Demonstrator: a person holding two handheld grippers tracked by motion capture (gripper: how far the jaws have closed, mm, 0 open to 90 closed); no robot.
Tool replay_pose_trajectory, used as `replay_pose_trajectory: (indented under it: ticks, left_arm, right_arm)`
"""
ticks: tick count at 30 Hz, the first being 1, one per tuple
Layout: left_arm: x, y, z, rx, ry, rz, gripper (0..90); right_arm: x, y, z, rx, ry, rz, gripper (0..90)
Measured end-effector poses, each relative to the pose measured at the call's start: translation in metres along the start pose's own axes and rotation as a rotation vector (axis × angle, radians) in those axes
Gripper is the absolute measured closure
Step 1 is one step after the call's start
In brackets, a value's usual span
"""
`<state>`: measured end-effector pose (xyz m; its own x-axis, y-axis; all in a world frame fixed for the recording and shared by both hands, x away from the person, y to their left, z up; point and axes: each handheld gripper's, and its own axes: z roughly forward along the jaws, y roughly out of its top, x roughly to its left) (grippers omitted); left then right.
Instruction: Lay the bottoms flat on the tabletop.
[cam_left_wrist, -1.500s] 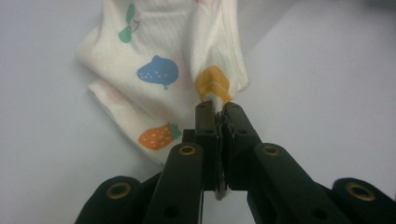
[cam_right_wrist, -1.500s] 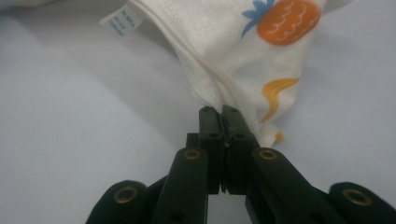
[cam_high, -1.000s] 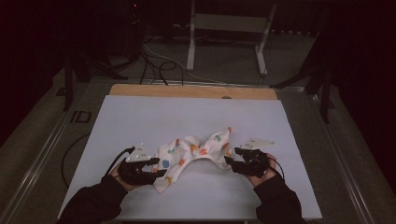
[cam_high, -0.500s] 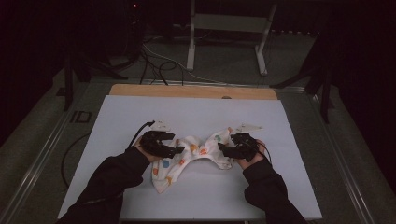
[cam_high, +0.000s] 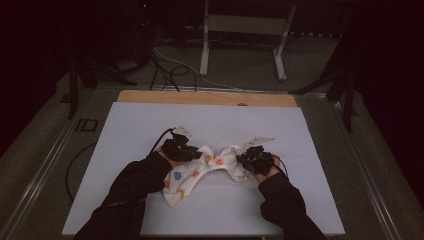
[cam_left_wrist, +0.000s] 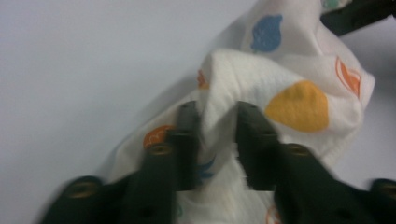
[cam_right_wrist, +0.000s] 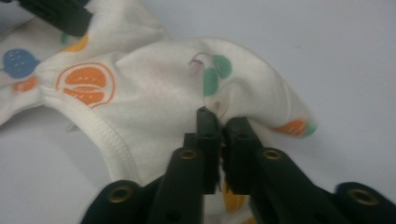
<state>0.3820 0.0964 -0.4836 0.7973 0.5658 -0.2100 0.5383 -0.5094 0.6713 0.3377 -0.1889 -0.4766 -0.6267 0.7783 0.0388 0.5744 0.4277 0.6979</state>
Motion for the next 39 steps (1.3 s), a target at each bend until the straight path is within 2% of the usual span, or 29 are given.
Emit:
replay_pose_trajectory:
  ticks: [3, 11, 12, 13, 15, 18, 20, 22, 25, 27, 29, 30, 34, 39]
  left_arm:
    - [-0.002, -0.002, 0.0, 0.015, -0.006, 0.02, 89.3]
    - [-0.007, -0.005, -0.005, 0.018, 0.022, 0.051, 90.0]
    - [-0.011, -0.007, -0.013, 0.007, 0.055, 0.062, 90.0]
    - [-0.014, -0.01, -0.022, -0.008, 0.077, 0.053, 90.0]
    - [-0.018, -0.015, -0.031, -0.016, 0.083, 0.053, 90.0]
    - [-0.02, -0.018, -0.035, -0.012, 0.089, 0.054, 90.0]
    - [-0.032, -0.036, -0.046, -0.002, 0.084, 0.063, 90.0]
    - [-0.034, -0.04, -0.048, 0.002, 0.083, 0.065, 90.0]
    - [-0.051, -0.06, -0.052, 0.016, 0.071, 0.073, 90.0]
    - [-0.057, -0.066, -0.052, 0.035, 0.077, 0.081, 90.0]
    - [-0.057, -0.066, -0.052, 0.035, 0.077, 0.081, 90.0]
    - [-0.062, -0.074, -0.05, 0.047, 0.073, 0.071, 90.0]
    - [-0.066, -0.085, -0.047, 0.06, 0.064, 0.046, 90.0]
    - [-0.076, -0.092, -0.044, 0.09, 0.062, 0.064, 90.0]
  right_arm:
    - [0.002, -0.001, -0.001, 0.01, 0.012, -0.007, 87.4]
    - [0.003, -0.001, -0.009, 0.001, 0.024, -0.014, 87.9]
    - [0.005, -0.002, -0.015, -0.009, 0.021, -0.022, 87.9]
    - [0.006, -0.003, -0.018, -0.014, 0.019, -0.019, 87.9]
    - [0.007, -0.005, -0.024, -0.014, 0.02, -0.034, 88.0]
    - [0.008, -0.007, -0.027, -0.015, 0.019, -0.04, 88.0]
    - [0.01, -0.016, -0.037, -0.013, 0.031, -0.043, 88.0]
    - [0.012, -0.02, -0.039, -0.007, 0.029, -0.045, 88.0]
    - [0.017, -0.036, -0.042, 0.03, 0.049, -0.058, 88.0]
    - [0.021, -0.043, -0.042, 0.048, 0.058, -0.065, 88.0]
    - [0.022, -0.046, -0.042, 0.051, 0.067, -0.064, 88.0]
    - [0.026, -0.051, -0.042, 0.065, 0.076, -0.062, 87.9]
    - [0.032, -0.058, -0.04, 0.089, 0.083, -0.068, 87.8]
    - [0.036, -0.068, -0.036, 0.126, 0.097, -0.063, 87.8]
